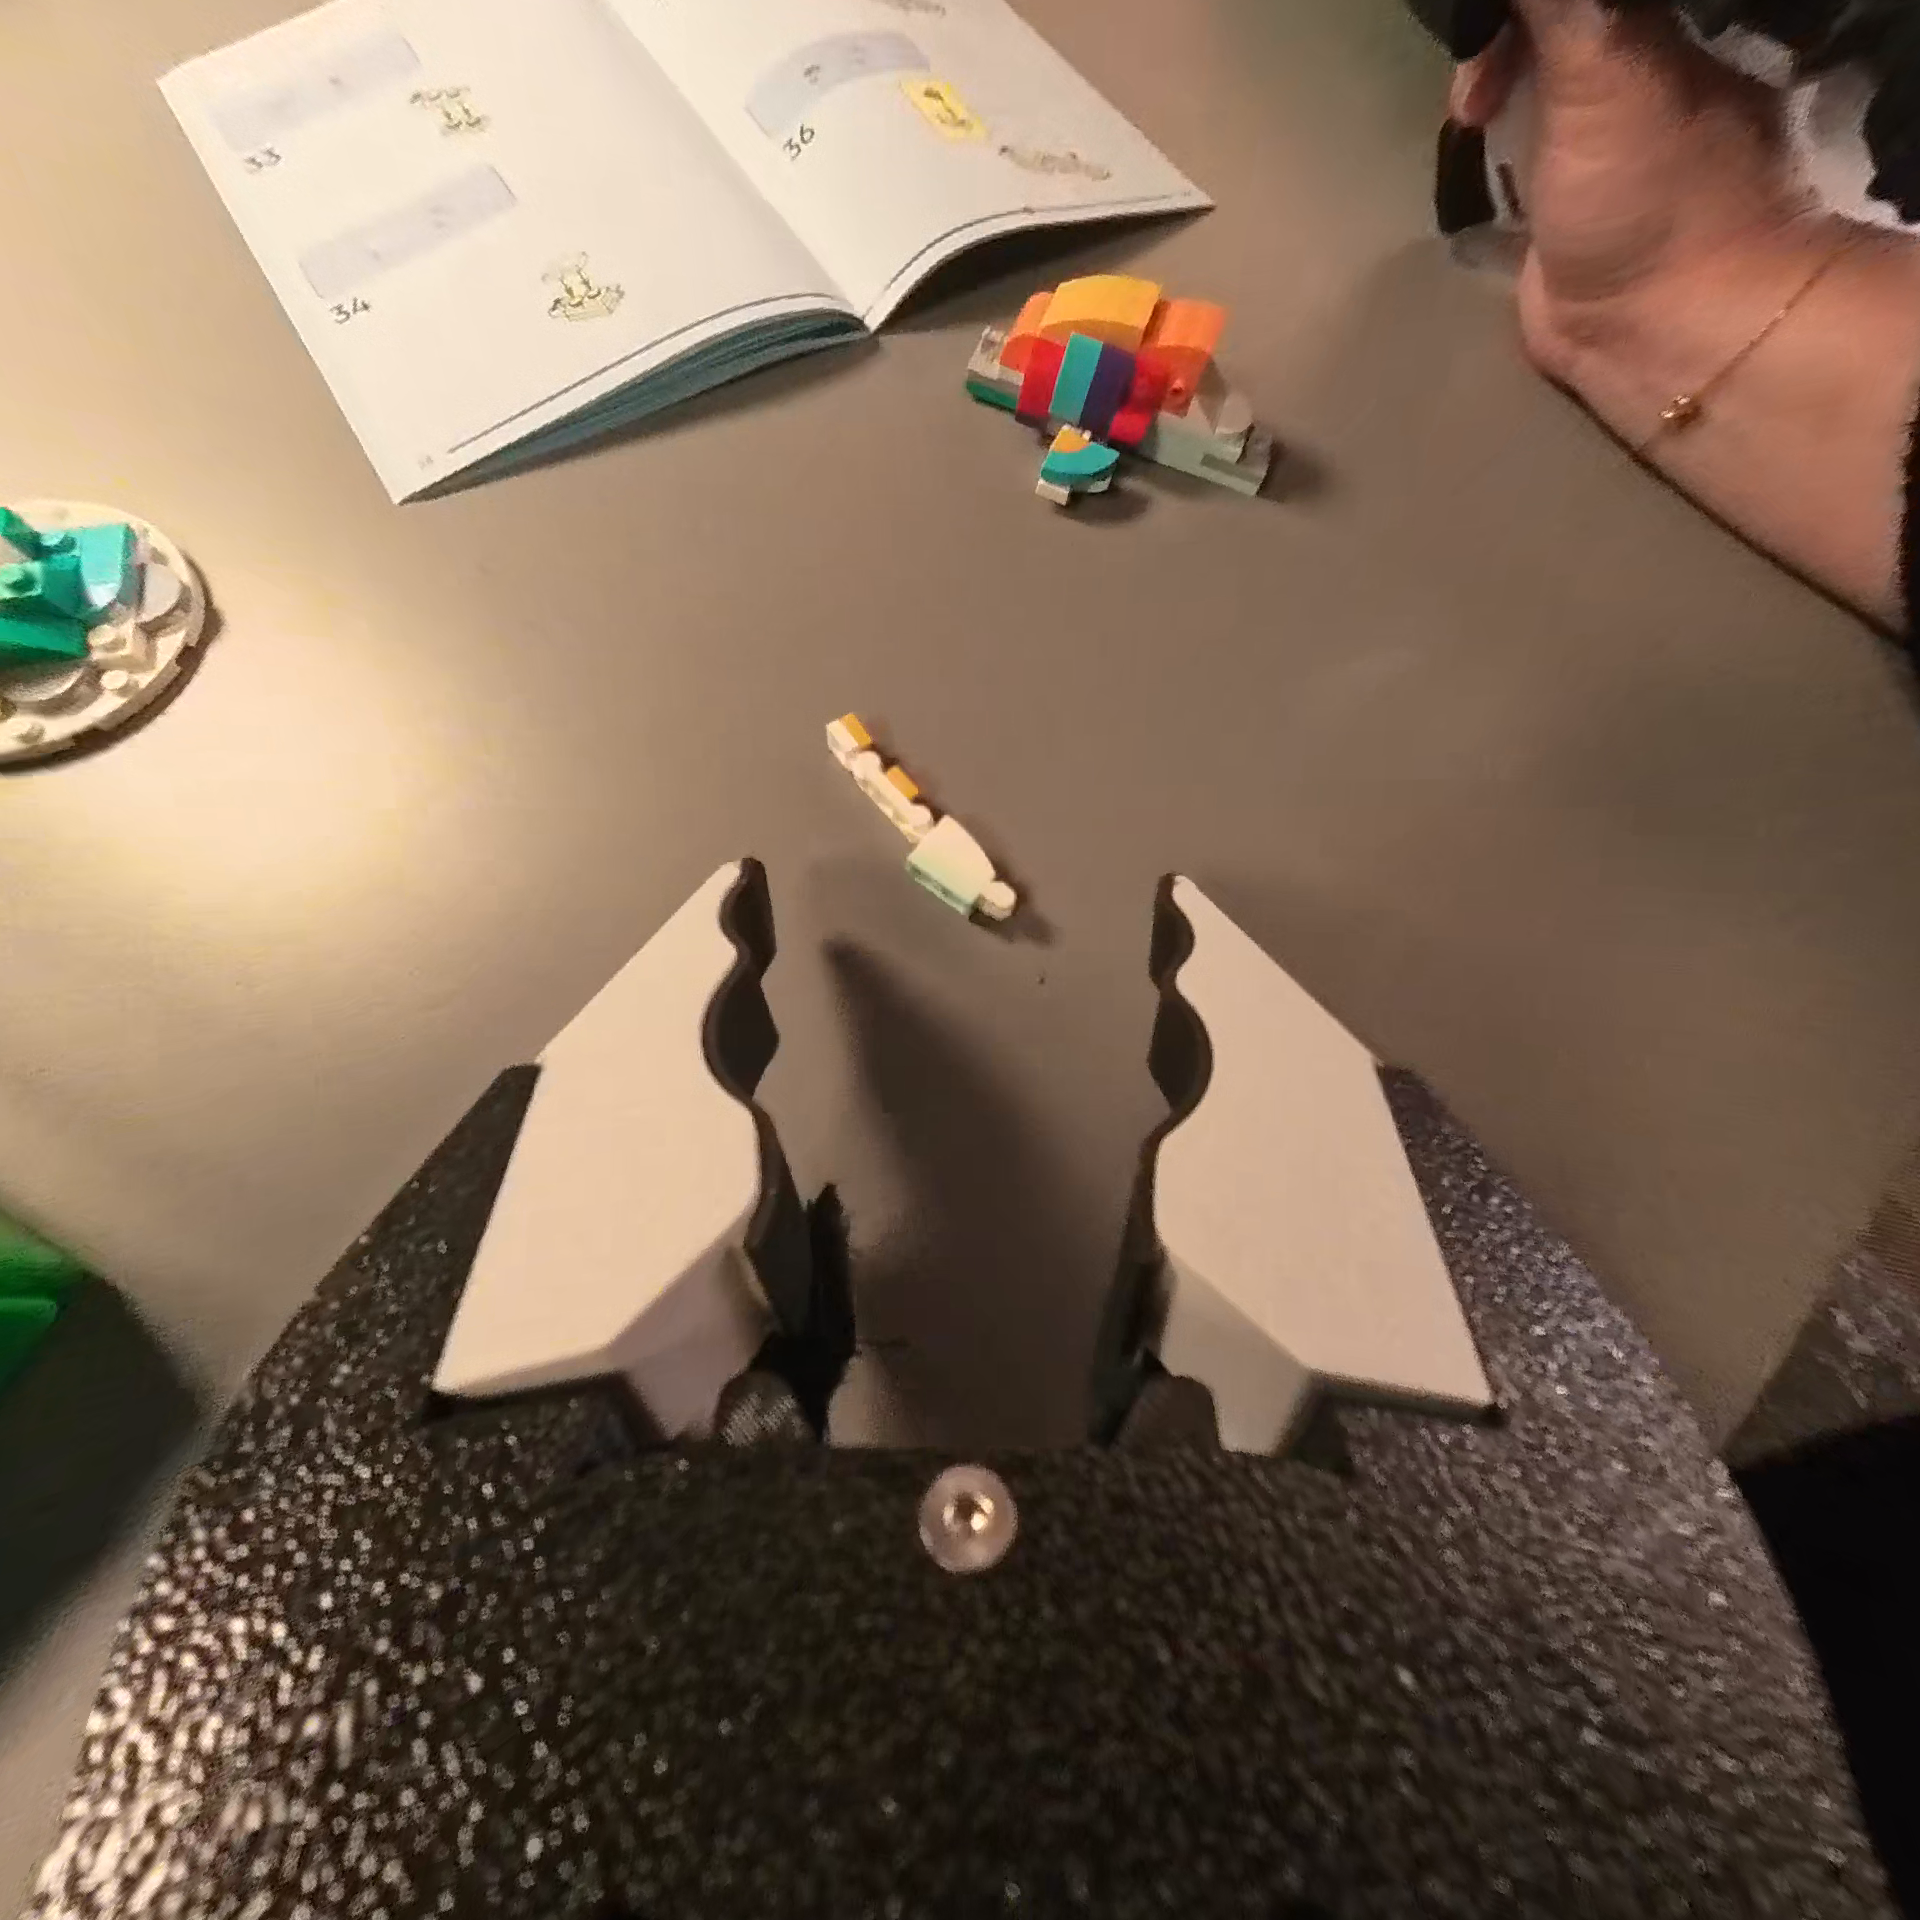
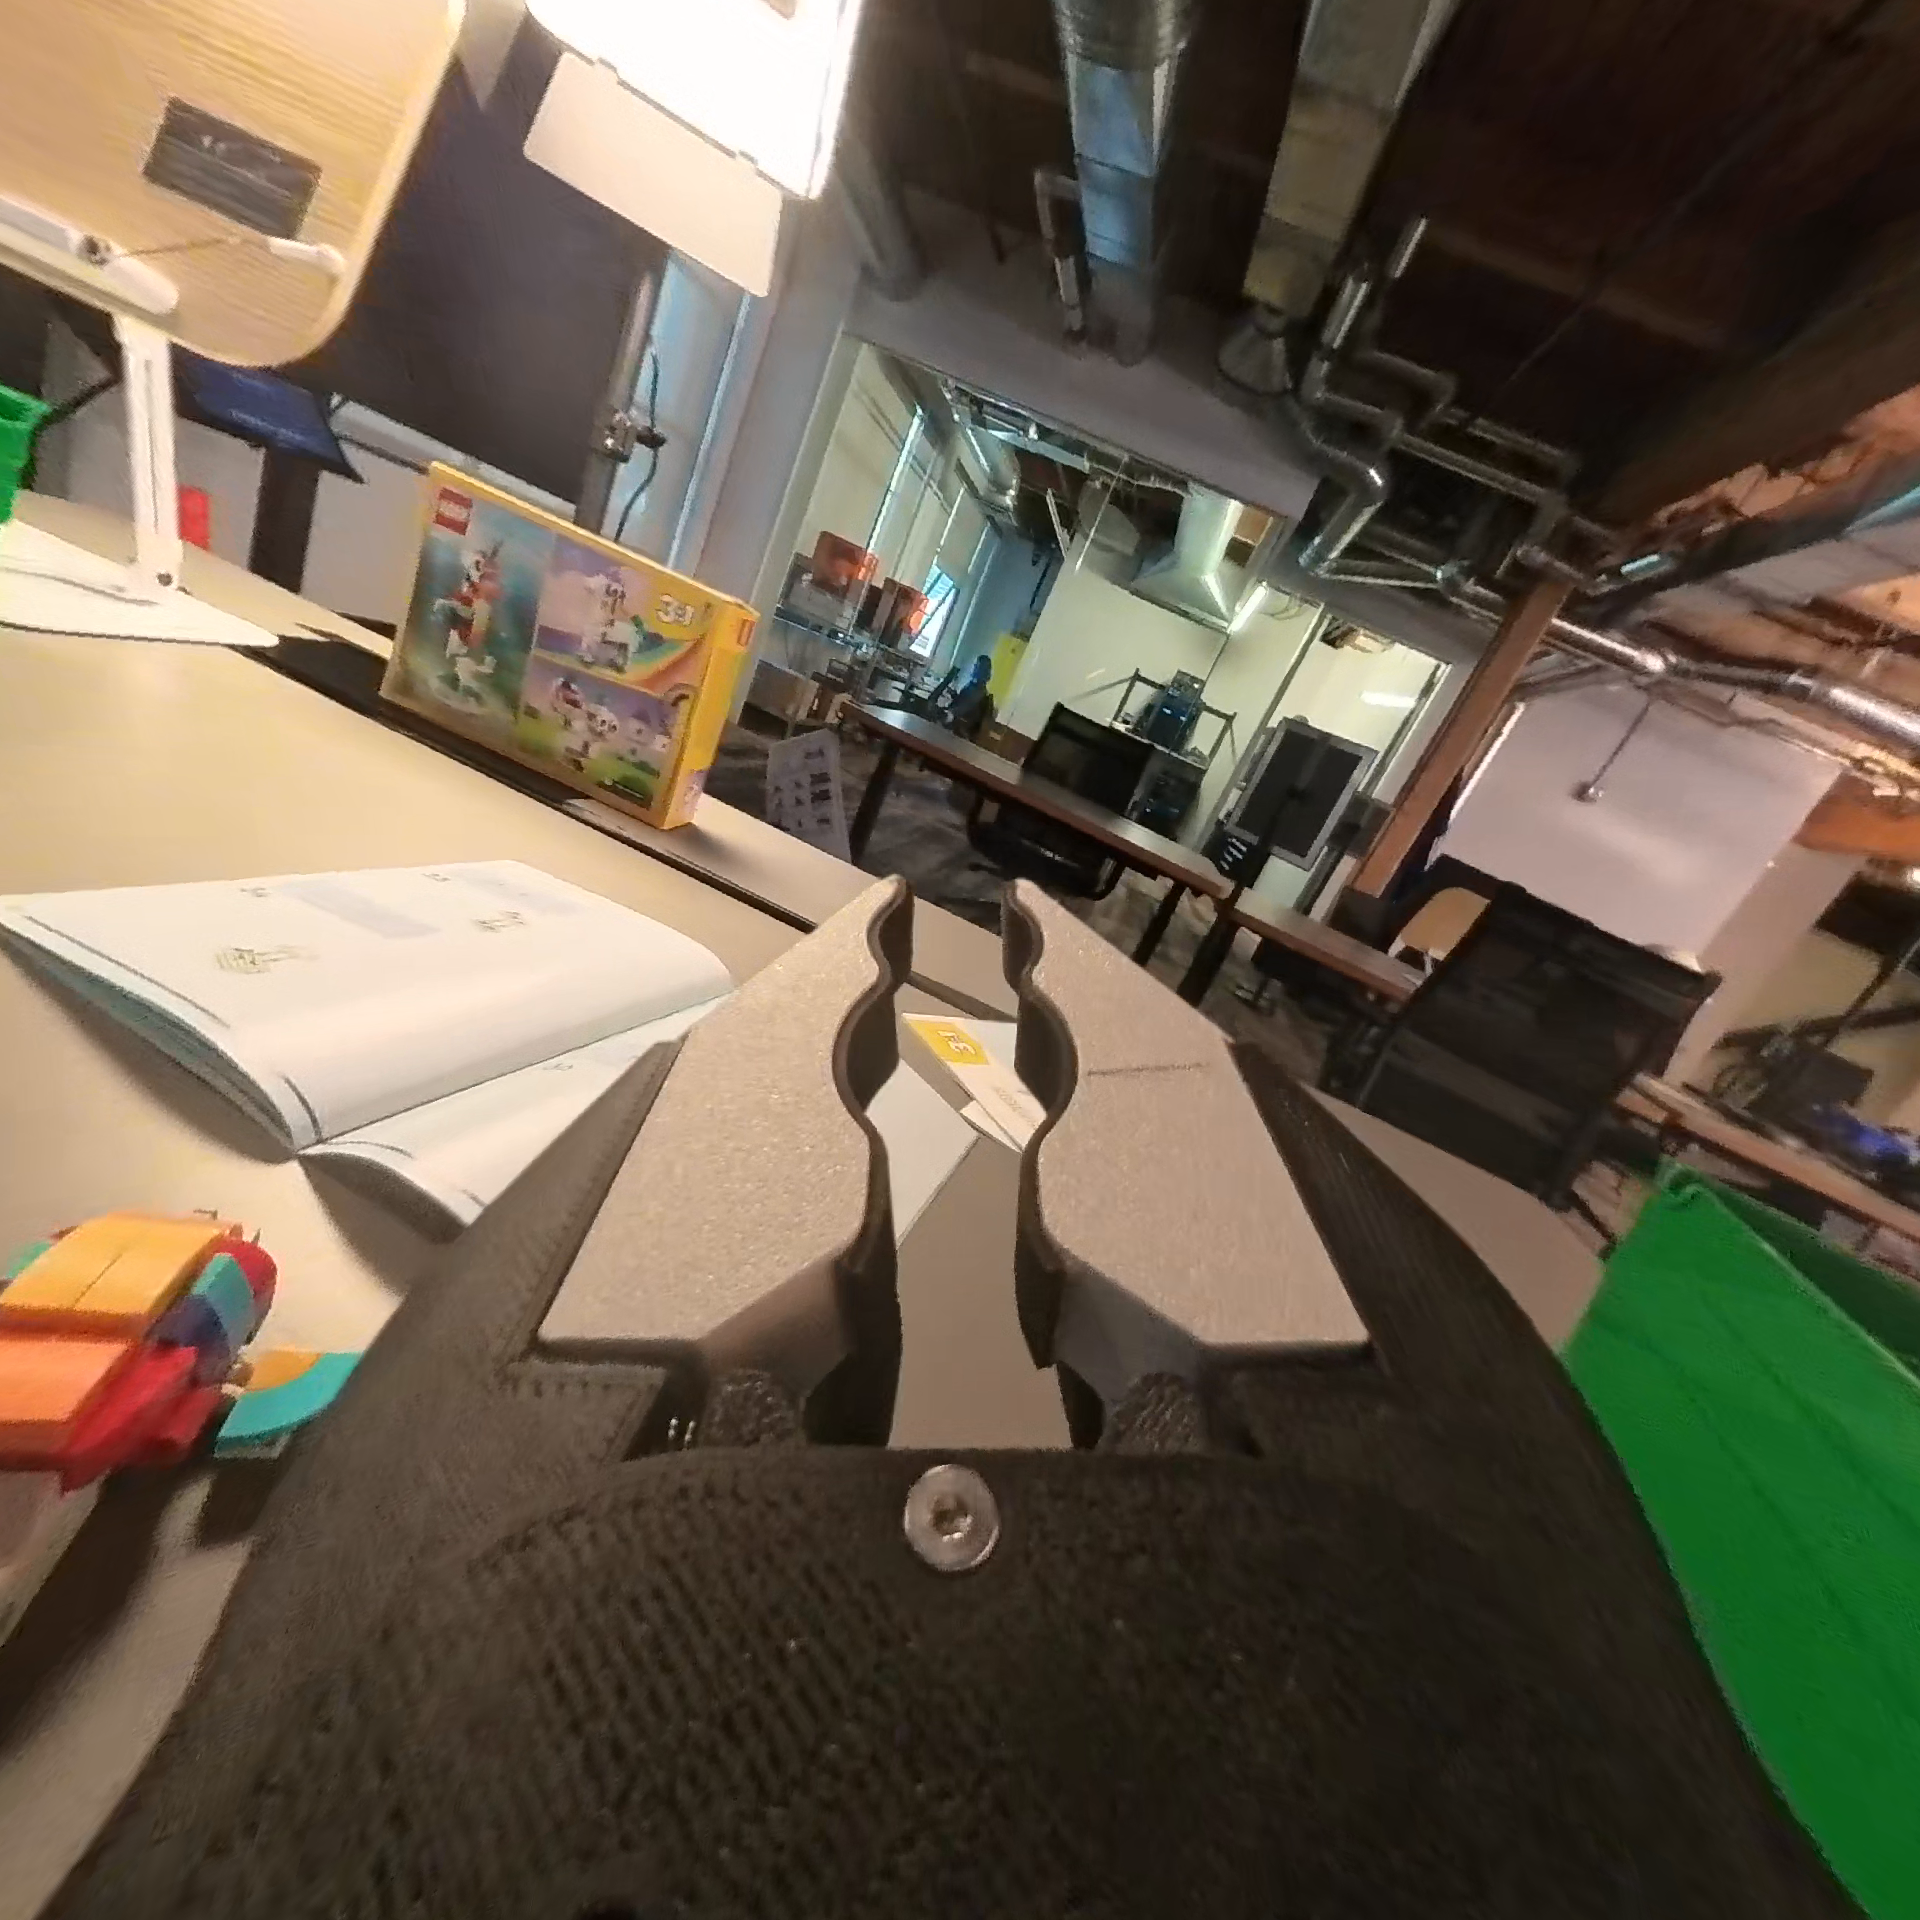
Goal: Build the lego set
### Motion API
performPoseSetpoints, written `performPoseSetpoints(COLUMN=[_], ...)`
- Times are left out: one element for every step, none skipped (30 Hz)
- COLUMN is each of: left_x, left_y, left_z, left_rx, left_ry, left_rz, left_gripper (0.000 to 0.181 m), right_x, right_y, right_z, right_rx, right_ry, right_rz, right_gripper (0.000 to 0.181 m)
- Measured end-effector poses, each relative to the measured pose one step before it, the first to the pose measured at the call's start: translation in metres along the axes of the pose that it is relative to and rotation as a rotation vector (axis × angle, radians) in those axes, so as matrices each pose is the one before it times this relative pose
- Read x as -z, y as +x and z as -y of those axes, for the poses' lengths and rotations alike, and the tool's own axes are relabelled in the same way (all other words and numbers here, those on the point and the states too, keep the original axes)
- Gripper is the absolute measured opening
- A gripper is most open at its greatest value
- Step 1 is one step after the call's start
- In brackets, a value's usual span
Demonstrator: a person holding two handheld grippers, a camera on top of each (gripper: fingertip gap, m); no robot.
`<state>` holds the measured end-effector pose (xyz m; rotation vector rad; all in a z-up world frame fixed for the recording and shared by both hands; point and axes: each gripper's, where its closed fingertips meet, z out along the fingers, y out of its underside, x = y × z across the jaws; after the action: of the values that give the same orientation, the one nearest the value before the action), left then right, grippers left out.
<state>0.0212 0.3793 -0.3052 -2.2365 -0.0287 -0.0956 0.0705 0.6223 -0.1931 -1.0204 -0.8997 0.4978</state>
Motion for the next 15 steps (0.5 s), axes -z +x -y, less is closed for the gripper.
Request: performPoseSetpoints(left_x=[-0.0029, -0.0027, -0.00228, -0.00186, -0.00151, -0.00141, -0.00135, -0.00111, -0.00059, 0.00004, 0.00042, 0.00079, 0.00102, 0.00115, 0.00152], left_y=[-0.00103, -0.00159, -0.00198, -0.00147, -0.00142, -0.00133, -0.0017, -0.00224, -0.00265, -0.0027, -0.00296, -0.00341, -0.0044, -0.00618, -0.00838], left_z=[-0.00043, -0.00079, -0.00053, -0.00024, 0.00046, 0.00018, -0.00011, -0.00014, -0.00008, 0.00046, 0.00001, -0.00026, -0.0005, -0.00072, -0.00084], left_rx=[-0.0091, -0.0115, -0.0105, -0.0076, -0.0028, -0.0025, -0.002, -0.0038, -0.0069, -0.0058, -0.0065, -0.0061, -0.0049, -0.0035, -0.0045], left_ry=[-0.0064, -0.0098, -0.0067, -0.0042, -0.0003, -0.0028, -0.0058, -0.0072, -0.0062, -0.0022, -0.0036, -0.0041, -0.0038, -0.0028, -0.0017], left_rz=[0.0137, 0.0161, 0.0162, 0.0108, 0.0088, 0.0084, 0.0092, 0.0137, 0.0158, 0.0142, 0.0142, 0.0153, 0.0192, 0.0302, 0.0442], left_gripper=[0.072, 0.072, 0.072, 0.072, 0.071, 0.07, 0.07, 0.069, 0.069, 0.068, 0.067, 0.066, 0.067, 0.071, 0.076], right_x=[-0.00058, -0.00038, 0.00026, 0.00033, 0.00017, 0.00007, 0.00012, 0.00014, 0.00024, 0.00047, 0.00046, 0.00008, -0.00022, -0.00034, -0.00009], right_y=[-0.00253, -0.00129, -0.00005, 0.00014, 0.00047, 0.00092, 0.00069, 0.00024, -0.00015, 0.00008, 0.00018, 0.00007, -0.00001, -0.00013, -0.00031], right_z=[-0.00064, -0.00021, 0.00061, 0.00043, -0.00016, -0.00041, -0.00054, -0.00068, -0.00056, -0.00019, 0.00007, -0.00004, -0.00046, -0.00069, -0.00044], right_rx=[0.0121, 0.0072, 0.0022, -0.0031, -0.0064, -0.0065, -0.007, -0.0069, -0.0035, 0.0005, 0.0013, -0.0001, -0.0011, -0.0015, -0.0008], right_ry=[-0.0053, -0.0027, 0.0041, 0.0044, 0.0003, -0.0009, -0.0013, -0.003, -0.0026, -0.0009, 0.0009, 0.0004, -0.0021, -0.0034, -0.0026], right_rz=[0.0101, 0.0049, -0.0006, 0.0008, 0.0004, -0.0023, -0.0011, 0.0021, 0.0026, 0.0004, -0.0013, -0.0005, 0.0009, 0.0013, 0.0021], right_gripper=[0.015, 0.015, 0.015, 0.015, 0.015, 0.015, 0.015, 0.014, 0.014, 0.014, 0.014, 0.014, 0.013, 0.013, 0.013])
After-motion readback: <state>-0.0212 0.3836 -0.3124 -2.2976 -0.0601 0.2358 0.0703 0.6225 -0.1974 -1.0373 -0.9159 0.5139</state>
